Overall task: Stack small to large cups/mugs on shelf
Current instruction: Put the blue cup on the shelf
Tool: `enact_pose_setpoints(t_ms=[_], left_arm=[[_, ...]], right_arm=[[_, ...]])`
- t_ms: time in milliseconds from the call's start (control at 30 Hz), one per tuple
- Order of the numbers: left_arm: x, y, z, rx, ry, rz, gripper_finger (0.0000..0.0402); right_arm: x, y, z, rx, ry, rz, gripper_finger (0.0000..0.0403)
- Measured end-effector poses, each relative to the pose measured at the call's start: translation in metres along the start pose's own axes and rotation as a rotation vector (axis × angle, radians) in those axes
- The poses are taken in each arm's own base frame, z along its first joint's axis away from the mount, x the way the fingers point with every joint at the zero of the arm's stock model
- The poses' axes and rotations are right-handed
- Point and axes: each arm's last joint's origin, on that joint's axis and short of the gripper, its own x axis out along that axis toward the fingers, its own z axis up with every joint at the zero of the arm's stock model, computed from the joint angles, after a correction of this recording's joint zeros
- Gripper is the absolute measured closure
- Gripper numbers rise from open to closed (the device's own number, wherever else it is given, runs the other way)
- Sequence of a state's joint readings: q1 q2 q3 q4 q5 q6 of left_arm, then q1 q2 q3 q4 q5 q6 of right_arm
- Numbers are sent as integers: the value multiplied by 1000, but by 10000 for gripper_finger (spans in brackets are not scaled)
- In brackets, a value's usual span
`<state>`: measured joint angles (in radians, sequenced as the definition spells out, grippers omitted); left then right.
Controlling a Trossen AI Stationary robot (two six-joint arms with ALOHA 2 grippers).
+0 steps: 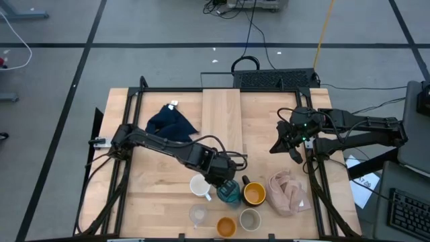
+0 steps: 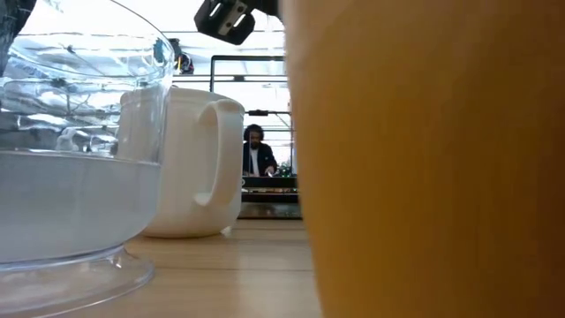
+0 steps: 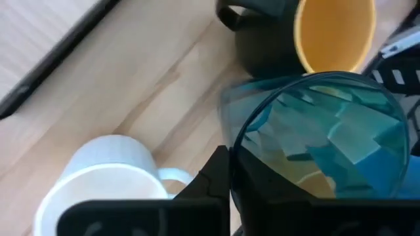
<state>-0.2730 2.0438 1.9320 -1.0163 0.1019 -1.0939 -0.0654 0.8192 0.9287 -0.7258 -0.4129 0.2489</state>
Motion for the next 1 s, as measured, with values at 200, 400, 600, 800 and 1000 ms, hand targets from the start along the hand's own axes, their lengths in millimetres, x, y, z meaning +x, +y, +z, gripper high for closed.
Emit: enact_pose_setpoints(t_ms=[200,400,600,800,1000], left_arm=[[-1,3,7,-27,-24,9,397],[-14,6,8,-4,-52,15,399],[-35,12,7,-10,-61,21,400],[-77,11,4,-8,-149,-75,400],[-134,18,-5,-36,-281,-166,400]], right_arm=[[0,0,0,3,1,0,403],[0,0,-1,4,8,-2,403],[0,-1,-1,-3,5,-27,403],[0,-1,-1,-20,6,-30,403],[0,-1,-1,-28,3,-42,403]])
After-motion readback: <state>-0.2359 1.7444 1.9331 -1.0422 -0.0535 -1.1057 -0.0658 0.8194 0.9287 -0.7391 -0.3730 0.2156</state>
